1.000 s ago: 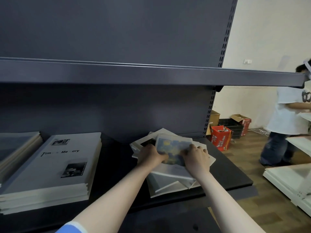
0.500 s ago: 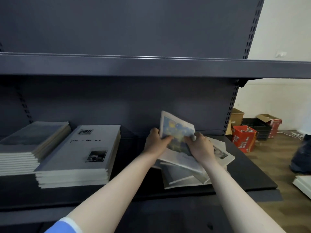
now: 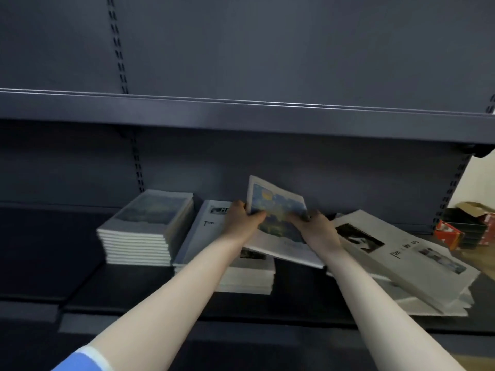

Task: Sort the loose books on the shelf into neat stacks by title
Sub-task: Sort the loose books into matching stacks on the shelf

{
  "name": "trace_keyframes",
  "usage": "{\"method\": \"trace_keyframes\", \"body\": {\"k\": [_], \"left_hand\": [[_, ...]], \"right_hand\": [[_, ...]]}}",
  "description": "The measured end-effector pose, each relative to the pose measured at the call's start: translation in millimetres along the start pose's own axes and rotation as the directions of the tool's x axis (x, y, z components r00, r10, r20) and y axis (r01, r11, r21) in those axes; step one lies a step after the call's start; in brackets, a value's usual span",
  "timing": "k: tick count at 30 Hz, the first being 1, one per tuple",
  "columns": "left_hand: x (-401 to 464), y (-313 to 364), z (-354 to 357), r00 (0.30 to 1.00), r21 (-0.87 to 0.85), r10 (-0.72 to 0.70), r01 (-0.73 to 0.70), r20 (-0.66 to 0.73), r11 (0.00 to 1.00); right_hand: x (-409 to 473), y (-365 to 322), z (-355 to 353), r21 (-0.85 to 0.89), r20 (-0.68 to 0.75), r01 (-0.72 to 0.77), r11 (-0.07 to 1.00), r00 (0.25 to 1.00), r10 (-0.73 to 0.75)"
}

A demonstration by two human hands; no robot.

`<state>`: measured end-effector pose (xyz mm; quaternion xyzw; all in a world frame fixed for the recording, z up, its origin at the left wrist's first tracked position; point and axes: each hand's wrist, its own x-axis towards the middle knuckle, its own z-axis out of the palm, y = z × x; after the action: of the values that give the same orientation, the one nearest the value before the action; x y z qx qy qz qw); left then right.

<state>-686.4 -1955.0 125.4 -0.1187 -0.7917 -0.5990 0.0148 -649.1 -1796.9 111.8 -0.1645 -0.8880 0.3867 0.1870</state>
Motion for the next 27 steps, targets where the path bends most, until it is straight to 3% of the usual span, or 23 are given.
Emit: {"method": "trace_keyframes", "body": {"k": [12,20,27], "left_hand": [[32,-55,-182,0.999,0.192,-0.025,0.029,-0.027,0.981],[44,-74,-238,0.997,0.353,0.014,0.013,-0.074,0.935],[55,-96,-263,0.988,0.450,-0.065,0.122,-0.140,0.885]], "right_hand": [[-5,-117,150,-0.028,0.076,-0.002,1.000,0.997,0.004],[-1,-157,200,-0.066,0.118,-0.012,0.998,0.993,0.020],[2,-171,232,-0.105,0.171,-0.014,0.994,0.985,0.031]]}}
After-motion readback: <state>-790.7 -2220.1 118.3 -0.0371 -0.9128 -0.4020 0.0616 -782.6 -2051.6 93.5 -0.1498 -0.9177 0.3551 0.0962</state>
